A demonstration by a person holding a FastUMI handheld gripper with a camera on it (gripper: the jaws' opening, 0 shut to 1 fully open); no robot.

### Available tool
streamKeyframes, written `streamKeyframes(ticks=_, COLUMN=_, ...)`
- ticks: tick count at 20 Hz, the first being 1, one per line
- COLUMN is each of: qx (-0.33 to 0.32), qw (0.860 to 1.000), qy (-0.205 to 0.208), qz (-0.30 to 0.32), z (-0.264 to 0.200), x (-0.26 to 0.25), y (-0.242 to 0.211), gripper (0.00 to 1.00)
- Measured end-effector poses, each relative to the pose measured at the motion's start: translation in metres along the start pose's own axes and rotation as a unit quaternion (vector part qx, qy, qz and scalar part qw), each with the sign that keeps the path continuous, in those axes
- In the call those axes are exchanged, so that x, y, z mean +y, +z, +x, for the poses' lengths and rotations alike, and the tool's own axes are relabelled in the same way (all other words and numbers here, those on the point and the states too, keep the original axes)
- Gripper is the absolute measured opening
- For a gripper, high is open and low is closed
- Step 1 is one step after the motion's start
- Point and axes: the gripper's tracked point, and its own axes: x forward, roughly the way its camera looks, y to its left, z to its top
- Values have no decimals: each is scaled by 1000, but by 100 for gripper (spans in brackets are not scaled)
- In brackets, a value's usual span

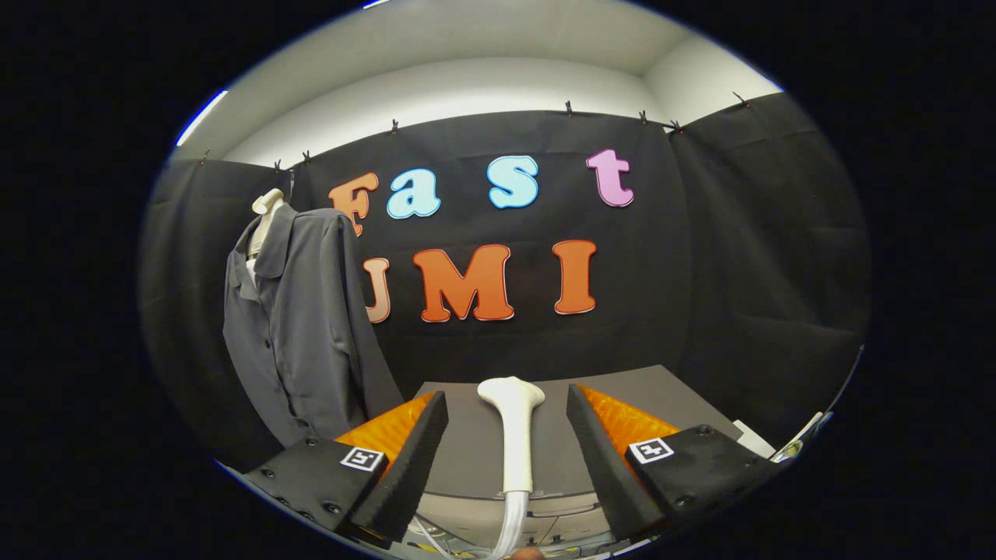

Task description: Iron the clothes twice with a garment steamer, once on the left side and once on the right side.

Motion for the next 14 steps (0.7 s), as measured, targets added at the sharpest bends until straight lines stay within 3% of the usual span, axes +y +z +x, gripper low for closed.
streamKeyframes(ticks=6, qx=79, qw=997, qy=4, qz=11, z=64, x=-12, y=-15, gripper=99)
streamKeyframes(ticks=14, qx=210, qw=977, qy=-16, qz=-20, z=151, x=-22, y=-74, gripper=98)
